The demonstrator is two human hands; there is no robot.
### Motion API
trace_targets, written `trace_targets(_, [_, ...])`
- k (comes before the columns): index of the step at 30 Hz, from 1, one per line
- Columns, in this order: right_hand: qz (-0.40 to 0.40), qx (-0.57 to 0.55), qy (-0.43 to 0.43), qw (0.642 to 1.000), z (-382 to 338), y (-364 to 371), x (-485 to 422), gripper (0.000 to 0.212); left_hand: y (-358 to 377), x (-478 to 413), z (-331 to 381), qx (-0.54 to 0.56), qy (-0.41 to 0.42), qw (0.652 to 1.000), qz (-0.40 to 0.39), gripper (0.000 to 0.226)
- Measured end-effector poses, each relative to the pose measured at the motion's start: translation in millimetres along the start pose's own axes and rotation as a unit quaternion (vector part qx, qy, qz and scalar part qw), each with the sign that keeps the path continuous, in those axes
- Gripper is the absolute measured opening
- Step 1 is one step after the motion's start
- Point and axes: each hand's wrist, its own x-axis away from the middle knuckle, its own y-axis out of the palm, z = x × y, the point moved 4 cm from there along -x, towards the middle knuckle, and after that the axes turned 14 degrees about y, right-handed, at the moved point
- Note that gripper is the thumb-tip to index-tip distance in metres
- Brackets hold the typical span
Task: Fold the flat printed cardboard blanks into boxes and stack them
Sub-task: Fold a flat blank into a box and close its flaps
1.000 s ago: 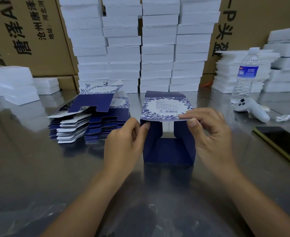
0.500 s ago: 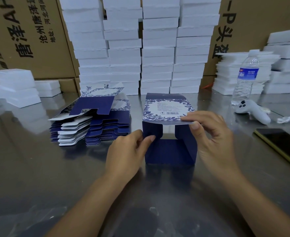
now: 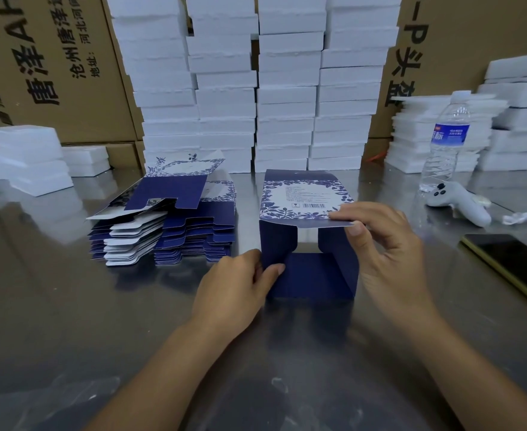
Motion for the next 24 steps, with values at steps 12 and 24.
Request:
trace_targets(12, [-0.003,-0.001,0.007,1.000,1.8,0.1,-1.1,0.030,3.0,0.6,-0.6,-0.053,0.013,0.998,-0.037,0.034])
trace_targets(24, [0.001,0.000,0.012,1.000,3.0,-0.9,-1.0,0.031,8.2,3.0,-6.5,-0.030,0.005,0.997,-0.073,0.041])
